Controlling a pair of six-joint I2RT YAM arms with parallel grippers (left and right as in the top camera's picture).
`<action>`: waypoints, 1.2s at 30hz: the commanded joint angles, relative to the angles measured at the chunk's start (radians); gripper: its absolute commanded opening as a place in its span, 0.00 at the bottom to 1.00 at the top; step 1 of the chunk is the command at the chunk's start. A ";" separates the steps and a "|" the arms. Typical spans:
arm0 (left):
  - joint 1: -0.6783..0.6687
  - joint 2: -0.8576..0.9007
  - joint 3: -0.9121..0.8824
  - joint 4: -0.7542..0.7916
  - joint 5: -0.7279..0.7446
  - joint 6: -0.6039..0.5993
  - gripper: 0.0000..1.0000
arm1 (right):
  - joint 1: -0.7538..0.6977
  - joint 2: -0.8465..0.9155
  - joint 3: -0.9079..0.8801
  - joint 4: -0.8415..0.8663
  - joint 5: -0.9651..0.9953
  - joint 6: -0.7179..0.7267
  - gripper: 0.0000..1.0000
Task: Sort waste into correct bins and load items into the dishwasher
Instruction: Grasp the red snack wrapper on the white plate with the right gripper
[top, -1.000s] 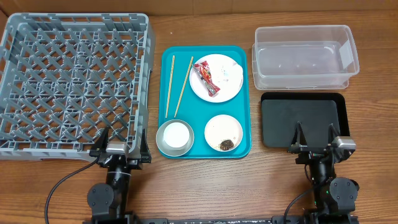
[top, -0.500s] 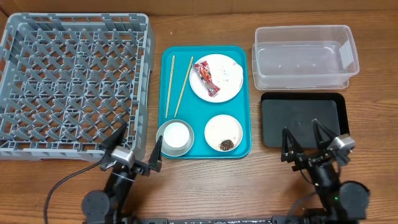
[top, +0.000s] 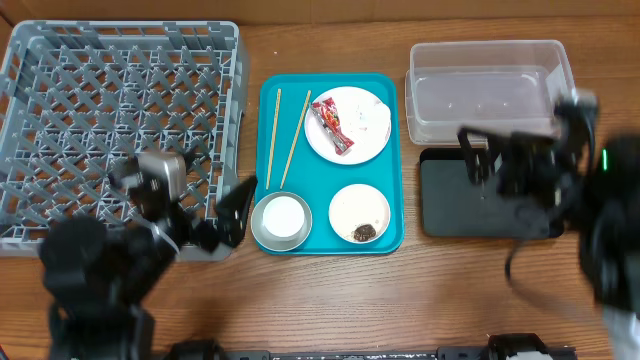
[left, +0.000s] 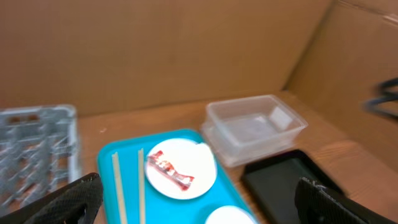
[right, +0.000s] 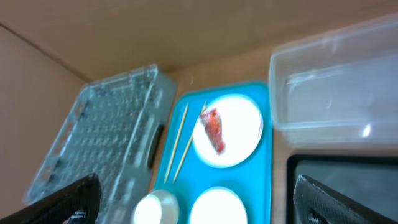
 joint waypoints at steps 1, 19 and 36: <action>-0.006 0.089 0.146 -0.020 0.147 -0.013 1.00 | 0.000 0.161 0.177 -0.050 -0.159 0.001 1.00; -0.006 0.242 0.179 -0.129 0.161 -0.013 1.00 | 0.422 0.813 0.313 0.115 0.270 -0.077 0.80; -0.006 0.346 0.179 -0.206 0.162 -0.014 1.00 | 0.423 1.068 0.341 0.225 0.261 -0.047 0.04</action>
